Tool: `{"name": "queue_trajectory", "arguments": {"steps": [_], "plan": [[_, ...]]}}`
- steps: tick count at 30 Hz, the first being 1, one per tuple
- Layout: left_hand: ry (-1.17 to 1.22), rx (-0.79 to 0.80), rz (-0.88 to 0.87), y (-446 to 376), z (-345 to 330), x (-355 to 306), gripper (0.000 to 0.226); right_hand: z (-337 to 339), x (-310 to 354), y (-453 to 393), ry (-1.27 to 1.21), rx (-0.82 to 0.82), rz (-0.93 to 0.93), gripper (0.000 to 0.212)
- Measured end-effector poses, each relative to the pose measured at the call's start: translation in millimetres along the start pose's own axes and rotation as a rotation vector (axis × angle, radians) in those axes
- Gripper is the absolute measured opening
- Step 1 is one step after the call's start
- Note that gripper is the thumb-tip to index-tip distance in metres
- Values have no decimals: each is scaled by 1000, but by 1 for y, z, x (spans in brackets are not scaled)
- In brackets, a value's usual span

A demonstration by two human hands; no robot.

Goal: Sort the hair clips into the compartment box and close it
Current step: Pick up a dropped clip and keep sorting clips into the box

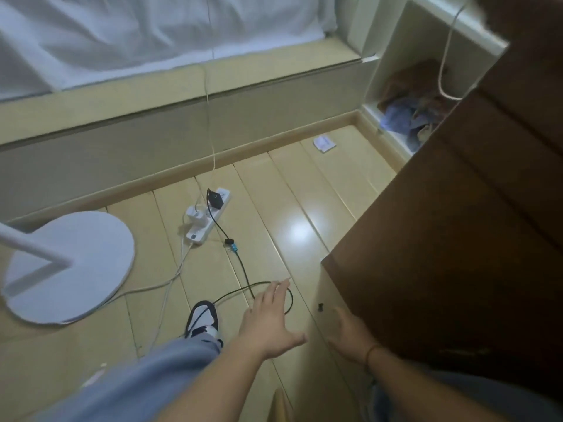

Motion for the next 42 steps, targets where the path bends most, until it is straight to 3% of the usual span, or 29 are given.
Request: {"name": "queue_trajectory", "arguments": {"steps": [5, 8, 14, 18, 23, 27, 31, 33, 35, 37, 39, 42], "plan": [[32, 142, 100, -46, -51, 48, 114, -87, -24, -75, 43, 202, -97, 82], [75, 229, 142, -71, -76, 65, 111, -113, -30, -121, 72, 227, -106, 80], [97, 334, 171, -94, -102, 90, 99, -129, -32, -191, 103, 153, -94, 66], [130, 338, 201, -101, -111, 103, 95, -124, -31, -204, 179, -1, -111, 47], [206, 360, 239, -94, -121, 101, 90, -108, -43, -198, -21, -179, -167, 24], [323, 203, 262, -96, -96, 90, 78, -63, -23, -166, -432, -309, -137, 16], [704, -172, 265, -85, -28, 45, 40, 23, 18, -87, -691, -569, -6, 18], [860, -354, 186, -68, 13, 5, 25, 71, 35, -29, -732, -690, 43, 9], [929, -489, 27, -47, 57, -53, 24, 117, 44, 31, -732, -791, 85, 19], [1000, -582, -185, -17, 97, -127, 27, 159, 46, 98, -653, -886, 116, 30], [1078, -633, -417, 28, 131, -209, 28, 193, 38, 174, -596, -1013, 116, 23], [1117, -679, -832, 123, 160, -319, 20, 239, 17, 308, -440, -1347, 179, 14]]}}
Point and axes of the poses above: each hand's wrist, its own y-axis away from the middle knuckle, its own z-axis out of the back of the hand, x = y × z, the point moved 10 cm from there along -y, towards the middle knuckle, and after that the axes turned 14 degrees about y, right-handed, at the moved point
